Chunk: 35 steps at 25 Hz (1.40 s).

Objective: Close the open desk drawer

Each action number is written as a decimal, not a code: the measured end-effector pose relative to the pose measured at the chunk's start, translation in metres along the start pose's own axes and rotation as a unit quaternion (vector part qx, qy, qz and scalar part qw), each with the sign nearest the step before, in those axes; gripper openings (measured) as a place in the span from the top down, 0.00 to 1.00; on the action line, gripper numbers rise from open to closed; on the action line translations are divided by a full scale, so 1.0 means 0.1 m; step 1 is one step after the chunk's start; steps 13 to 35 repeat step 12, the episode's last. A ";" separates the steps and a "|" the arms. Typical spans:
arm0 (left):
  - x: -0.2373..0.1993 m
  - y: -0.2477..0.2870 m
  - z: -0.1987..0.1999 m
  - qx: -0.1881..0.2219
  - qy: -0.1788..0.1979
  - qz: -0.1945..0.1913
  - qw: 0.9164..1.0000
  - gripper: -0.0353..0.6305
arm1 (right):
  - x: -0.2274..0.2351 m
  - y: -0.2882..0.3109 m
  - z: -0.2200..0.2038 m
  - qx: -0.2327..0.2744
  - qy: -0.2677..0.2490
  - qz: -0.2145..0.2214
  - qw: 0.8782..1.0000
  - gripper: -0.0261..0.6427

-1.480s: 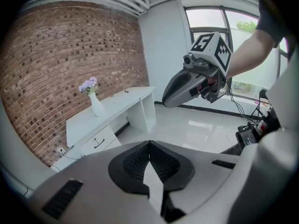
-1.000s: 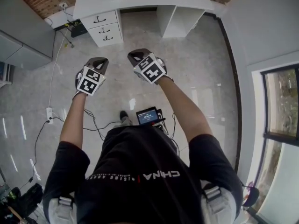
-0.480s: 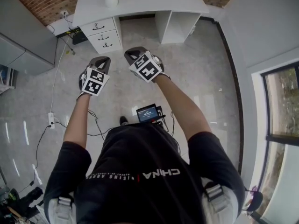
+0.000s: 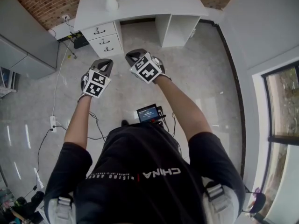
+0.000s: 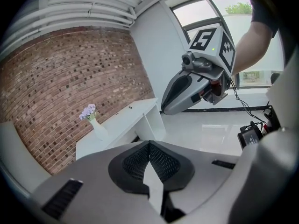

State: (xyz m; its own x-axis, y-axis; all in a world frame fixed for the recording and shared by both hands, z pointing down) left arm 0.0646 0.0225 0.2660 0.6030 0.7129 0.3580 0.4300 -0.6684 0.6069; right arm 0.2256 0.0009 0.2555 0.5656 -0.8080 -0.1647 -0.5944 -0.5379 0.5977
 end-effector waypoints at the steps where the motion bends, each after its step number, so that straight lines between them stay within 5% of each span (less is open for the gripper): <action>1: 0.00 -0.01 0.01 0.000 0.003 0.000 1.000 0.93 | 0.00 -0.01 0.00 -0.001 0.000 -0.002 1.000 0.94; 35: -0.01 -0.05 0.09 0.012 0.013 0.012 1.000 0.93 | 0.00 -0.06 0.00 -0.007 -0.005 -0.005 1.000 0.94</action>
Point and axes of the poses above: the fingertips, and each gripper's own axes: y forward along the fingers, x to its right, z out of its top, the point moved 9 cm from there along -y, backward along the fingers, and after that the axes turned 5 degrees about -x, right-handed, at the moved point
